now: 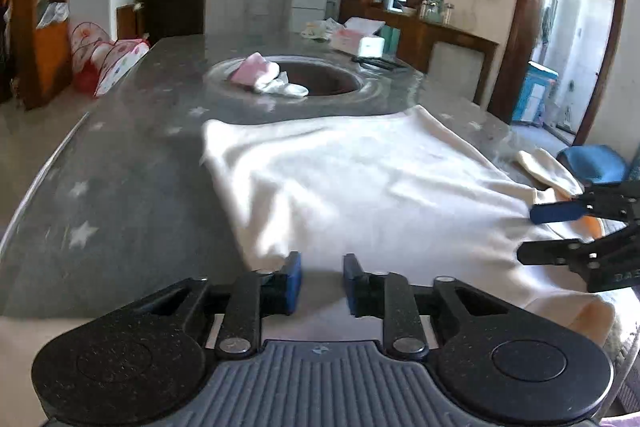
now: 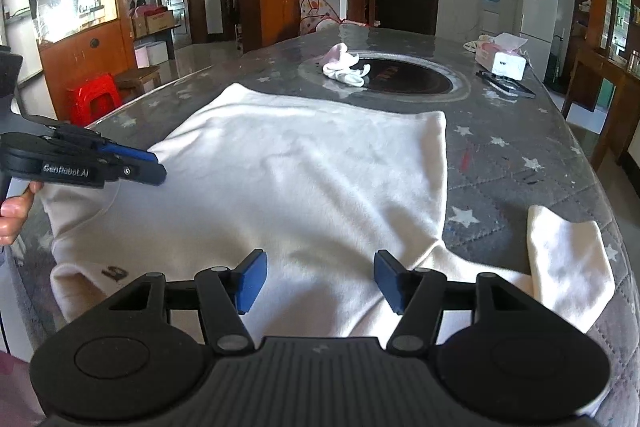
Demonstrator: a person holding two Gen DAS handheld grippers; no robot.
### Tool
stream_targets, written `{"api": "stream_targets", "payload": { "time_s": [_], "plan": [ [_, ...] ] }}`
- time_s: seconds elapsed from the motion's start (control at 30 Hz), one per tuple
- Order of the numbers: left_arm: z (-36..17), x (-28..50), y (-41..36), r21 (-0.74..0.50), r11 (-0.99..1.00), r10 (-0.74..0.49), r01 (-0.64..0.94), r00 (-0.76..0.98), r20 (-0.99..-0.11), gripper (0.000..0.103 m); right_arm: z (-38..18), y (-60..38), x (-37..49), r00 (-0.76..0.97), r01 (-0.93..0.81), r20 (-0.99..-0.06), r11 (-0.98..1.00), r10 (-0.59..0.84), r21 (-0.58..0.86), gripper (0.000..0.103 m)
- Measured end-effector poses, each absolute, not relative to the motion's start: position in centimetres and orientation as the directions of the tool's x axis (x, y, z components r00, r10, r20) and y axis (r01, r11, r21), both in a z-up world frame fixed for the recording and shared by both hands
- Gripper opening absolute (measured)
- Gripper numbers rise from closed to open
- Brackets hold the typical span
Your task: Fold clothes
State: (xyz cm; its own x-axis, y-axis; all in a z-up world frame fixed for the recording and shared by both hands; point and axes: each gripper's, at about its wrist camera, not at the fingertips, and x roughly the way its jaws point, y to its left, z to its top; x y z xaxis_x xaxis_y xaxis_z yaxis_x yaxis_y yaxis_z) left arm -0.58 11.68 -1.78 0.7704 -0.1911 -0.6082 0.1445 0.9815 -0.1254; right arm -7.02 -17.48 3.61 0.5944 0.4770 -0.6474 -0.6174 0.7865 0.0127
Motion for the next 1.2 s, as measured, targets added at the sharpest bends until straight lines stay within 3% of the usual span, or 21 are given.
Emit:
{"api": "stream_targets", "payload": {
  "time_s": [0.27,0.37,0.6,0.73,1.2],
  "plan": [
    [-1.2,-1.6,12.6,-0.105,0.983,-0.182,0.150,0.767,-0.615,0.022,4.0,-17.4,-8.5,0.579,-0.655,-0.636,0.755,0.509,0.008,0.063],
    [-0.7,-1.3,12.0,-0.100,0.983,-0.182,0.152,0.782,-0.596,0.028,4.2,-17.6,-8.4,0.586,-0.646,-0.630,0.763,0.509,0.015,0.063],
    [-1.6,-1.4,11.5,-0.022,0.989,-0.128,0.143,0.788,-0.602,0.032,4.1,-17.9,-9.4,0.593,-0.658,-0.645,0.752,0.483,-0.041,0.064],
    [-0.5,-2.2,10.7,-0.021,0.987,-0.144,0.162,0.801,-0.581,0.041,4.9,-19.2,-9.4,0.623,-0.631,-0.616,0.775,0.482,-0.033,0.064],
    [0.3,-3.1,4.6,-0.096,0.920,-0.365,0.381,0.739,-0.566,0.047,4.7,-23.4,-1.0,0.764,-0.348,-0.598,0.935,0.243,-0.064,0.050]
  ]
}}
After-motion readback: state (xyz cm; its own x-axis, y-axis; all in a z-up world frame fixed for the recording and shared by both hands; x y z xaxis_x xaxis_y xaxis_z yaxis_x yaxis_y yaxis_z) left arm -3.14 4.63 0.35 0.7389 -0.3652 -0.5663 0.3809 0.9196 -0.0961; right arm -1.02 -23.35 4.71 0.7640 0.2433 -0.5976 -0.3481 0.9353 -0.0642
